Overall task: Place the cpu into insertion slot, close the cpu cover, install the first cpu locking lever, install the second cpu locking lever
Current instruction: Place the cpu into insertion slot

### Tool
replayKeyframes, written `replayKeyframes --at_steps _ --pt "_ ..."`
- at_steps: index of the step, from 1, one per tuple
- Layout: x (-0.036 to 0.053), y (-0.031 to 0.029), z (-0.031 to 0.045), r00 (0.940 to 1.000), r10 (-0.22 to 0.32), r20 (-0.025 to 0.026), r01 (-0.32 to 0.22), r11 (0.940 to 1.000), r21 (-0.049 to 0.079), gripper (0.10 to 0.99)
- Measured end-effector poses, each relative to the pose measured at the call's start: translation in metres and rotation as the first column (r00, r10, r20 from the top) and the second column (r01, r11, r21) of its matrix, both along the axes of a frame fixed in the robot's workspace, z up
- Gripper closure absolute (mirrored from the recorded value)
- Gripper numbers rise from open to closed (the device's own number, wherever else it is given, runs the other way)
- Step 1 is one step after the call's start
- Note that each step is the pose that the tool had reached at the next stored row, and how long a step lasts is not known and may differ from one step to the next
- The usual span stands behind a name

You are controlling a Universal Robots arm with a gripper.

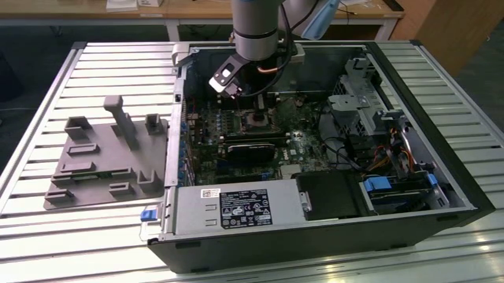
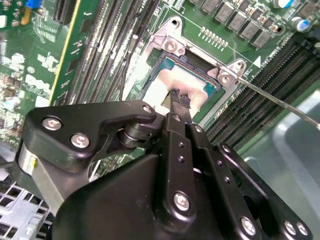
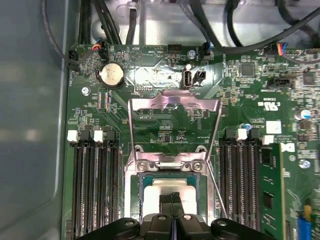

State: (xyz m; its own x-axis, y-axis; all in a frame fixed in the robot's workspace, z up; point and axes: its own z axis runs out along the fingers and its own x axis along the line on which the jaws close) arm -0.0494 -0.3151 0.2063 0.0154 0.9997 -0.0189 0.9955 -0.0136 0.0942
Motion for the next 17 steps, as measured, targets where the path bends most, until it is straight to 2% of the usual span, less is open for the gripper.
replayKeyframes --at_steps 9,15,17 --pt "0.0000 0.0000 0.0241 1.0000 0.000 0.0006 0.000 1.0000 0.000 0.984" --pt "0.0000 0.0000 0.0369 1.0000 0.000 0.0010 0.000 1.0000 0.000 0.984" --pt "0.0000 0.0000 0.0388 1.0000 0.000 0.0010 0.000 1.0000 0.000 0.984"
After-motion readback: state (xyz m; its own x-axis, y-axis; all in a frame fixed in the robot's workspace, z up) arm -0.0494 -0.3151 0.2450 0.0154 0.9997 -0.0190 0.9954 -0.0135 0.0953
